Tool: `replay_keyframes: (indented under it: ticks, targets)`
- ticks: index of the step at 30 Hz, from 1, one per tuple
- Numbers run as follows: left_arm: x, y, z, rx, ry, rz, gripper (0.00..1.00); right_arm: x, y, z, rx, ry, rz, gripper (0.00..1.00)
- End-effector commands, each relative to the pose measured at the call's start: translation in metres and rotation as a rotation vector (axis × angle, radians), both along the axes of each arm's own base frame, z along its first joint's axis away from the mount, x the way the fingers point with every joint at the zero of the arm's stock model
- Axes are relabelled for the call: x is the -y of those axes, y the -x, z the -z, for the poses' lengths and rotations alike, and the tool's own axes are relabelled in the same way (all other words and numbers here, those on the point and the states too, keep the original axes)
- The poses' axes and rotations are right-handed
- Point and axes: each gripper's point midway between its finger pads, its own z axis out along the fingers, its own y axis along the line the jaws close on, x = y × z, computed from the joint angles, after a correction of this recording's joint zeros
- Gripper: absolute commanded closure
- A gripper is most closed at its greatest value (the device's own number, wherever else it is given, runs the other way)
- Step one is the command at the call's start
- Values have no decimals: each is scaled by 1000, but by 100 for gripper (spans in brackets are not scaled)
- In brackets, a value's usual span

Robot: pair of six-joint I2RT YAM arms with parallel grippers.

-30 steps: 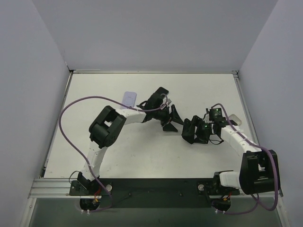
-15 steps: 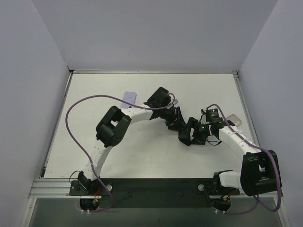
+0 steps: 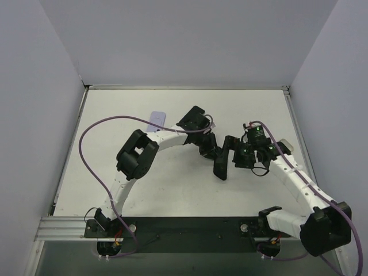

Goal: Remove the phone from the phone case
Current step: Pick up the phone at the center of the board.

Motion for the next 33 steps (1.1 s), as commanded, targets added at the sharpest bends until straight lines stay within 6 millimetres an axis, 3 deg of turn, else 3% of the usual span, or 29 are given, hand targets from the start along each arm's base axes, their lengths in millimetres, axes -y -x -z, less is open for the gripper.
replay_keyframes:
  ticks: [1, 5, 12, 27, 33]
  targets:
    - [-30, -15, -18, 73, -187, -50, 100, 12, -11, -48, 188, 159, 20, 7]
    - [-42, -16, -23, 85, -258, -78, 100, 11, -13, -55, 262, 286, 11, 9]
    - [-56, -23, -41, 81, -349, -176, 100, -15, -15, -52, 347, 425, -21, 16]
    - [-68, -10, -55, 41, -435, -191, 100, -75, -16, -12, 369, 442, -125, 29]
    - [-70, -6, -63, 40, -438, -199, 100, -78, -18, 3, 382, 516, -103, 42]
